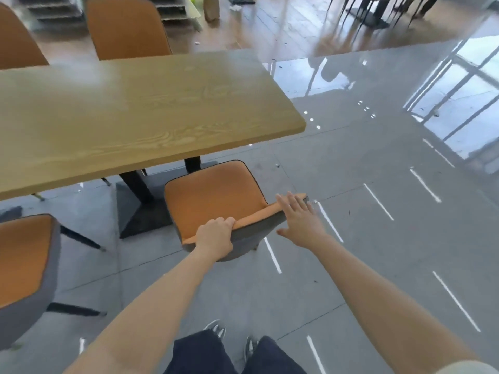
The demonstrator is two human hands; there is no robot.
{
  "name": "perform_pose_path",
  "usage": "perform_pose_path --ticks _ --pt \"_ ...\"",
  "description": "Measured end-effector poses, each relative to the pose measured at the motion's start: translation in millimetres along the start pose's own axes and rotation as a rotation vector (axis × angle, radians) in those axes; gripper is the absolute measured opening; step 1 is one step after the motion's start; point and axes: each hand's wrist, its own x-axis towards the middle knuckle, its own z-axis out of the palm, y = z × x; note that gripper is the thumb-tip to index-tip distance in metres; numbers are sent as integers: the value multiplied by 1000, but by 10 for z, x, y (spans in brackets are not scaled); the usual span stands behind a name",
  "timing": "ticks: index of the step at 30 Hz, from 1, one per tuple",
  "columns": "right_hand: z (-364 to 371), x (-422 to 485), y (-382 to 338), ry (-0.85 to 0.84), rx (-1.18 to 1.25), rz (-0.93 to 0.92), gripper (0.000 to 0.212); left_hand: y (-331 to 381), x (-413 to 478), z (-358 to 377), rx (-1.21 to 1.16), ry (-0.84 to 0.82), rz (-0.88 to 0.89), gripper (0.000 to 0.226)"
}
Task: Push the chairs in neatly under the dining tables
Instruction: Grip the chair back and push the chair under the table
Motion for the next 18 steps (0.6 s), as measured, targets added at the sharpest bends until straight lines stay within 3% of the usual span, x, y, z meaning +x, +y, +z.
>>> perform_pose_path --ticks 10,18 --pt "23 406 221 -72 -118 -230 60 -18 -115 70 -9 6 -105 33" --pt "221 170 -238 -197 -85 -359 56 -568 -575 50 -16 -54 -60 27"
